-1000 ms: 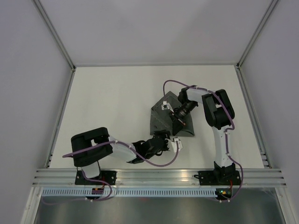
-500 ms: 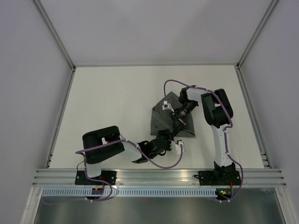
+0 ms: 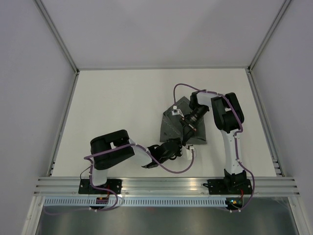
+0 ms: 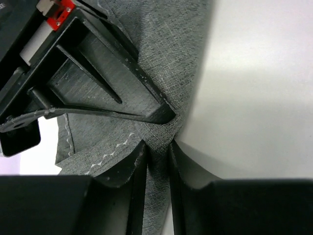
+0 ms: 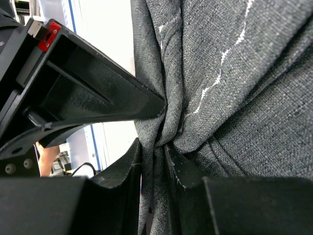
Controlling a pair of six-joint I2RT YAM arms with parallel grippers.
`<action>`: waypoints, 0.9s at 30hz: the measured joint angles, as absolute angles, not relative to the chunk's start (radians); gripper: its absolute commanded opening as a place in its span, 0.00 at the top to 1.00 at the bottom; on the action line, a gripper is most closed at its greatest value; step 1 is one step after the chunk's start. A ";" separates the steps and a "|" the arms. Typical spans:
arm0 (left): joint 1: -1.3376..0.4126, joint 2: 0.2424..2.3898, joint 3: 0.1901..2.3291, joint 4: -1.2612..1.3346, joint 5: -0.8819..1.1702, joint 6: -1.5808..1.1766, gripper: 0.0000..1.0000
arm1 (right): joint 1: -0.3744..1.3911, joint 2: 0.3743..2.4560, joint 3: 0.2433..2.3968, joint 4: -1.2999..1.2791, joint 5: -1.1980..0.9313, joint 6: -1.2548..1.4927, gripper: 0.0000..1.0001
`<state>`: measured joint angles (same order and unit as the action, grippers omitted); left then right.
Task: Fold the napkin, place the utensils inside, and roll it up
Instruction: Roll the napkin at the center of the board.
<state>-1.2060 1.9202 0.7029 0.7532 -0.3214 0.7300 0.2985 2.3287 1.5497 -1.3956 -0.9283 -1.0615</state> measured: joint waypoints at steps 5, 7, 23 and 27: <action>-1.196 1.912 0.765 0.626 -0.272 0.715 0.98 | 0.289 2.334 1.555 -1.408 -0.916 -1.058 0.94; -1.188 1.904 0.796 0.557 -0.248 0.700 0.98 | 0.285 2.334 1.555 -1.410 -0.912 -1.053 0.89; -1.123 1.888 0.994 0.171 -0.056 0.534 0.98 | 0.256 2.144 1.464 -1.168 -0.845 -0.907 0.42; -1.106 1.885 1.002 0.157 0.006 0.496 0.98 | 0.202 2.104 1.464 -1.038 -0.840 -0.868 0.41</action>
<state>-1.1061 1.8847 1.0023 0.1574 0.0055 0.4965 0.2016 2.1044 1.4639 -1.0378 -0.8402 -0.8677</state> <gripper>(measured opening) 0.056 0.586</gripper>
